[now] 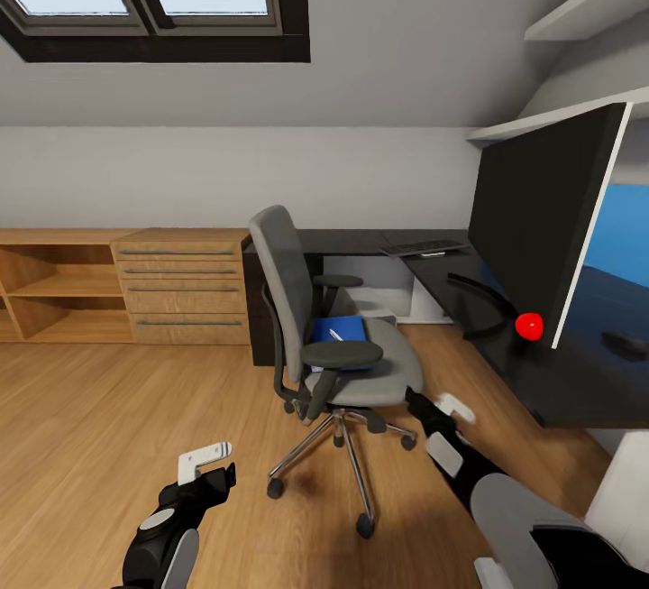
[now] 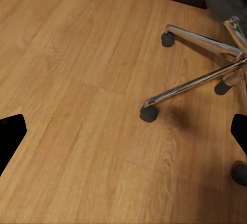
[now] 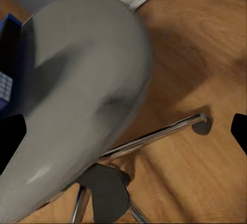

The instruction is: In the bedroom, organize the workspace by keeping the computer under the desk, ensuring the monitor is on the desk, placing the keyboard on the desk next to the monitor, placing the mouse on the desk next to the keyboard, moving the folder from the swivel chair onto the desk next to the mouse, stacking the notebook on top of the folder with the pen on top of the notebook, and positioning the swivel chair next to the desk.

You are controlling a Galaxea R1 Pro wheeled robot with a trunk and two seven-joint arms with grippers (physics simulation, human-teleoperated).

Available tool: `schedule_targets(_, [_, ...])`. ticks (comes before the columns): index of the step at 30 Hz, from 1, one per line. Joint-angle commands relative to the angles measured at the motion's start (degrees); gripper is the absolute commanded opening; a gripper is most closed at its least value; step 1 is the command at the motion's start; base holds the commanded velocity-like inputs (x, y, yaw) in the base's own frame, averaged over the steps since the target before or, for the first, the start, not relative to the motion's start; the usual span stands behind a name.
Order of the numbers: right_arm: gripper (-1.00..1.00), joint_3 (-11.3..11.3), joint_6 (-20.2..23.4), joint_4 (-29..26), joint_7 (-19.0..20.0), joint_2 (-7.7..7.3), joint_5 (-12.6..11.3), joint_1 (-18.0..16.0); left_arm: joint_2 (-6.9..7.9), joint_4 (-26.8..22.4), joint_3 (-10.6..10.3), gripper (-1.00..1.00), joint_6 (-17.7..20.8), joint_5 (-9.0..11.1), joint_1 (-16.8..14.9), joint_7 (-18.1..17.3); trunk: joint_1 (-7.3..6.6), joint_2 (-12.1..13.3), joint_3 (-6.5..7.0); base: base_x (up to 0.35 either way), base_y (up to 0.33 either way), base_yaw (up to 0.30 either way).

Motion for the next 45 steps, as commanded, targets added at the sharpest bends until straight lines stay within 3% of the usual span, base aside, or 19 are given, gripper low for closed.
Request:
schedule_targets(1, [1.0,-0.3,0.7,-0.2,0.3,-0.26,-2.4,0.0,0.01,-0.1,-0.1,1.0,0.1,0.6,0.0,0.5,-0.01,0.0,-0.06,0.0,0.0,0.0])
schedule_targets(5, [1.0,-0.5,2.7,-1.3,1.3,-1.18,-11.2,-0.1,0.06,-0.1,0.0,1.0,0.1,0.6,0.0,0.6,-0.01,0.0,-0.06,0.0,0.0,0.0])
schedule_targets(6, [1.0,-0.4,3.5,-2.5,2.0,-1.2,-17.5,-0.1,0.09,-0.2,0.9,1.0,0.1,0.7,0.0,0.4,-0.01,0.0,-0.06,0.0,0.0,0.0])
schedule_targets(23, [1.0,-0.5,3.4,-2.8,2.1,-1.33,-18.8,0.0,0.1,-0.2,2.4,1.0,0.1,0.7,0.0,0.3,-0.01,0.0,-0.06,0.162,0.0,0.0])
schedule_targets(27, [1.0,-0.6,2.3,-2.7,2.0,-2.65,-18.9,0.0,0.13,-0.2,2.6,1.0,0.1,0.7,0.0,0.6,-0.01,0.0,-0.06,0.13,-0.01,0.0])
schedule_targets(35, [1.0,-0.6,1.3,-2.6,1.9,-3.58,-18.9,0.0,0.26,-0.2,4.4,1.0,0.1,0.7,0.0,0.4,-0.01,0.0,-0.06,0.093,-0.01,0.0])
schedule_targets(45, [1.0,-0.6,1.2,-2.5,1.8,-3.86,-19.0,0.0,0.27,-0.2,5.9,1.0,0.1,0.8,0.0,0.2,-0.01,0.0,-0.06,0.168,-0.038,0.0])
